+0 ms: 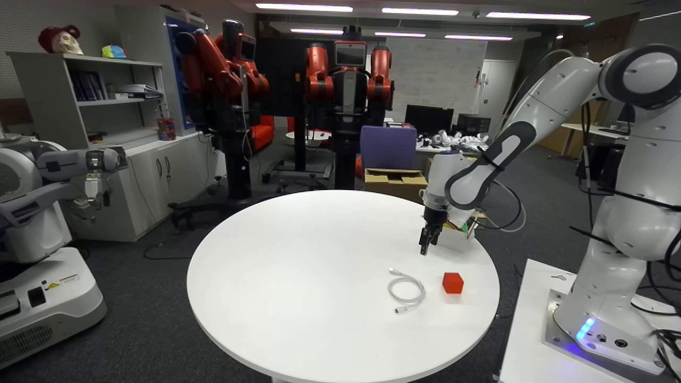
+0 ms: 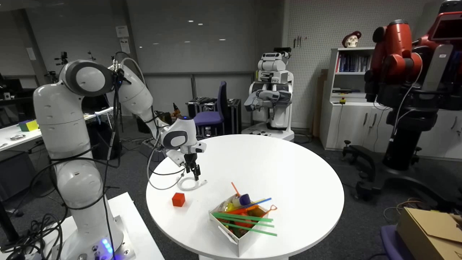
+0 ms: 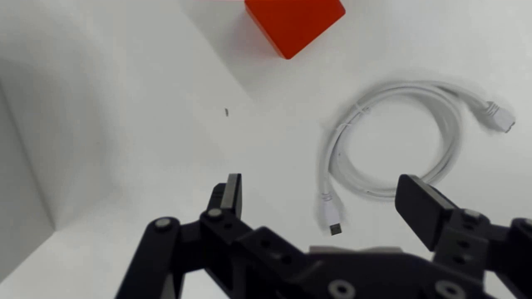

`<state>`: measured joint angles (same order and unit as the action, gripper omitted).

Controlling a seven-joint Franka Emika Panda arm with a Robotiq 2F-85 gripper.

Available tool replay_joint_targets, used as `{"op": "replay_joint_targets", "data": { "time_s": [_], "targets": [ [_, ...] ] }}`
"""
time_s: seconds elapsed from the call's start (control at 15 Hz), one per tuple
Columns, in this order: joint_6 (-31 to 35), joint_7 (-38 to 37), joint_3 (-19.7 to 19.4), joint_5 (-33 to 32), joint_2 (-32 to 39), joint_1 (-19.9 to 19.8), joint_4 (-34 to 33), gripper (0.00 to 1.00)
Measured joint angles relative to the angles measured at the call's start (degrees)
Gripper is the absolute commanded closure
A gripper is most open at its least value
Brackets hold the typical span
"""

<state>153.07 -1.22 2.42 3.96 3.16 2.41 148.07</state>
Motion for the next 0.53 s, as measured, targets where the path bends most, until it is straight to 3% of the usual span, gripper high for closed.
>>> {"op": "replay_joint_targets", "data": {
  "time_s": [0.2,0.53],
  "targets": [
    [-2.21,7.32,1.09,4.29,4.77,-0.05,-3.71,0.00],
    [-4.04,9.26,0.91,0.63,11.03,-0.15,-8.11,0.00]
  ]
}}
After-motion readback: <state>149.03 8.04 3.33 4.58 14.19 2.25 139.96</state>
